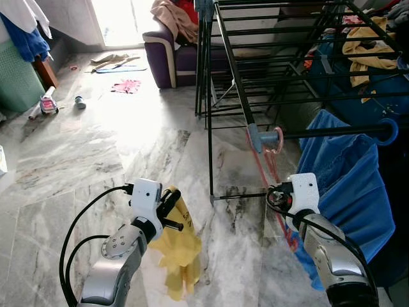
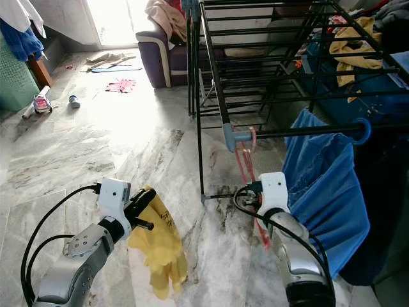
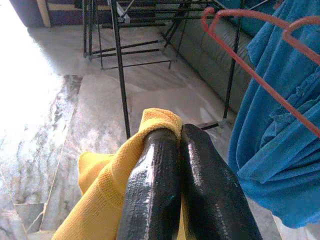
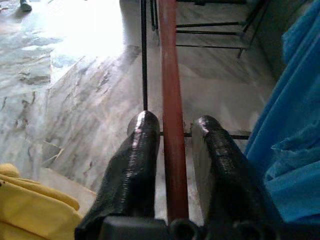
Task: Hang hanger
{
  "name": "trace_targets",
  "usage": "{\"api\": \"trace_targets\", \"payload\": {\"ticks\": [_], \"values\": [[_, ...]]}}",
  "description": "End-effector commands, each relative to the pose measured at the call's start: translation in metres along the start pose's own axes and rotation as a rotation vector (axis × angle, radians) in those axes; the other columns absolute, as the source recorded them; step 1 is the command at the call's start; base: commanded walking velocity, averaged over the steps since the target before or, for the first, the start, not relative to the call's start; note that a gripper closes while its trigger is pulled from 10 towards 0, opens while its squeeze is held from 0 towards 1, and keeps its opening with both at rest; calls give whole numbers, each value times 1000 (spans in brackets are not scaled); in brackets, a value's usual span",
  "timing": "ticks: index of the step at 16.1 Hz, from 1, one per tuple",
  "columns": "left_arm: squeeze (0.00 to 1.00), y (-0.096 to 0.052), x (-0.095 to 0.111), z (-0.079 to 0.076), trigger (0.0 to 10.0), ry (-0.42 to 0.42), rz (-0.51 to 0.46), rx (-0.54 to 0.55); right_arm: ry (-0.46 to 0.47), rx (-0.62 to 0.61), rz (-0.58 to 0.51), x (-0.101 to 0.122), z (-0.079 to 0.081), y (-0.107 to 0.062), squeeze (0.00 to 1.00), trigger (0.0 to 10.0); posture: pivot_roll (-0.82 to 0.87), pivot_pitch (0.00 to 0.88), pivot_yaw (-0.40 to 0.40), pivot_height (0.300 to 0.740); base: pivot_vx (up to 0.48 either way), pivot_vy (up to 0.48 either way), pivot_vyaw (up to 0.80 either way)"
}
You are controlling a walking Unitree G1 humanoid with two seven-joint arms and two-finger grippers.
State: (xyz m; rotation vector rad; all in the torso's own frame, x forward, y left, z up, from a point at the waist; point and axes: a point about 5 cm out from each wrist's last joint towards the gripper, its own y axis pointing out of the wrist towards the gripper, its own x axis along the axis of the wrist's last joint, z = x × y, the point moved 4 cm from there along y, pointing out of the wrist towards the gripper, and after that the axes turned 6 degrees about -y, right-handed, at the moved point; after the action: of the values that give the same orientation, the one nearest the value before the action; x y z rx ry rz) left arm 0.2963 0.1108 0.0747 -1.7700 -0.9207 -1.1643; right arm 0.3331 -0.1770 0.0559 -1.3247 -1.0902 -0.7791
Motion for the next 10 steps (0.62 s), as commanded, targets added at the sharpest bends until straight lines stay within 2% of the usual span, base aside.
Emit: {"api": "trace_targets", "payload": {"ticks": [1, 6, 7, 9, 10], "values": [[0, 3, 7, -1, 10000, 16, -14, -7, -4, -12, -17, 4, -4, 0, 1000, 10000, -3, 47, 16, 740, 0, 0, 0], [0, 3, 6, -1, 10000, 18, -9, -8, -9, -17, -19, 5, -5, 1, 1000, 10000, -4, 46, 17, 740, 0, 0, 0], [0, 3, 6, -1, 10000, 19, -8, -9, -13, -15, -17, 5, -5, 1, 0, 10000, -4, 46, 17, 740, 0, 0, 0], [0, 4, 6, -1, 10000, 20, -6, -10, -11, -10, -16, 5, -5, 3, 0, 10000, -2, 45, 20, 740, 0, 0, 0], [0, 4, 5, -1, 10000, 21, -5, -11, -11, -8, -16, 5, -5, 3, 0, 9216, -2, 45, 20, 740, 0, 0, 0]]}}
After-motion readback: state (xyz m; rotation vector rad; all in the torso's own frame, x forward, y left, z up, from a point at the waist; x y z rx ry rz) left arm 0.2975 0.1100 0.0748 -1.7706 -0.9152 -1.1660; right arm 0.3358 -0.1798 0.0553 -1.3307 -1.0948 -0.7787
